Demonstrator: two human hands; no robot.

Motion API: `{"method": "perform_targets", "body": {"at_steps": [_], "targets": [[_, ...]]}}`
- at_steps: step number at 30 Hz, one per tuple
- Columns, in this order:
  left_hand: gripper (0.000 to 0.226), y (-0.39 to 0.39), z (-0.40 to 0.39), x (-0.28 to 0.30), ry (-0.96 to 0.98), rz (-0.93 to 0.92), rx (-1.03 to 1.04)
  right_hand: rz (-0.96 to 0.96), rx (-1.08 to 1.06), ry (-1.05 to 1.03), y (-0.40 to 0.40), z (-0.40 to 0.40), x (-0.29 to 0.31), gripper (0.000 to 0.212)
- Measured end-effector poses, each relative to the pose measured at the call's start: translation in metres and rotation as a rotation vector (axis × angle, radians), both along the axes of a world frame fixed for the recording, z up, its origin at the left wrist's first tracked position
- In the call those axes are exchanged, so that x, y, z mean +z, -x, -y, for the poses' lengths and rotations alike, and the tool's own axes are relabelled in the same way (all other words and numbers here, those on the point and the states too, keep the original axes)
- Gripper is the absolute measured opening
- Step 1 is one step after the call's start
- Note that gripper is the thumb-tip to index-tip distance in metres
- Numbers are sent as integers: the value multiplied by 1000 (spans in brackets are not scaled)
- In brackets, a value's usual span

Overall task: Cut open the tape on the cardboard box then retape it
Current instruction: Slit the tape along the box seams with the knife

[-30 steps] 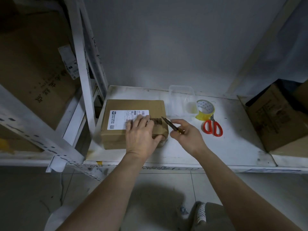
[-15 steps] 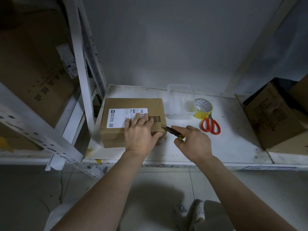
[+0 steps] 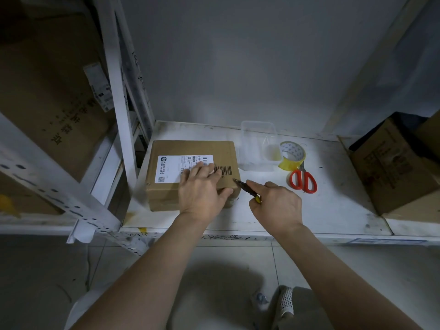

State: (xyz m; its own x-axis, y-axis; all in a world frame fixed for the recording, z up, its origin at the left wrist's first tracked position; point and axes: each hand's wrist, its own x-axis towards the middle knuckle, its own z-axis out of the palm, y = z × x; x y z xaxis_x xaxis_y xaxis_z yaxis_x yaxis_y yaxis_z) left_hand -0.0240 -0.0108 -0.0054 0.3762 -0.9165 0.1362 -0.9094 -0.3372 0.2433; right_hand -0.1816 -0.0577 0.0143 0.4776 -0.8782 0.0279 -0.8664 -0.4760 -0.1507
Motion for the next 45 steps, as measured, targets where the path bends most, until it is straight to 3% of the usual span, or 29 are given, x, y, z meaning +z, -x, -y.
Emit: {"method": "perform_targets", "body": {"at_steps": [4,7,16,21,25,27,31,33,35,37,39,42,45], "targets": [[58,0,-3,8,-23,33,-15,67,-19,-43,-1,-1,8,43],[55,1,-4,10,-15,83,-23,306,-127,-22,-2,13,17,44],[53,-3,3,13,-13,112,-40,530,-482,-278,-7,51,-8,42],[48,-10,13,15,0,60,-43,533,-529,-337,-25,88,-13,40],[24,-22,12,12,148,-119,-50,415,-467,-372,-32,101,-15,27],[19,-27,6,11,271,-160,47,408,-463,-362,-32,99,-17,25],[54,-41,-12,11,209,-113,385,486,-469,-324,-34,84,-17,35],[70,-50,-20,15,204,-225,554,562,-483,-344,-37,73,-13,40],[78,-59,-27,14,222,-431,692,621,-493,-374,-41,61,-12,28],[71,-65,-36,11,255,-688,714,642,-500,-412,-44,45,-11,18],[51,-63,-45,13,278,-924,638,661,-498,-450,-47,32,-8,14],[27,-59,-58,12,311,-1003,558,674,-494,-454,-53,20,-1,10],[36,-55,-67,6,326,-994,536,680,-516,-423,-56,18,0,14]]}}
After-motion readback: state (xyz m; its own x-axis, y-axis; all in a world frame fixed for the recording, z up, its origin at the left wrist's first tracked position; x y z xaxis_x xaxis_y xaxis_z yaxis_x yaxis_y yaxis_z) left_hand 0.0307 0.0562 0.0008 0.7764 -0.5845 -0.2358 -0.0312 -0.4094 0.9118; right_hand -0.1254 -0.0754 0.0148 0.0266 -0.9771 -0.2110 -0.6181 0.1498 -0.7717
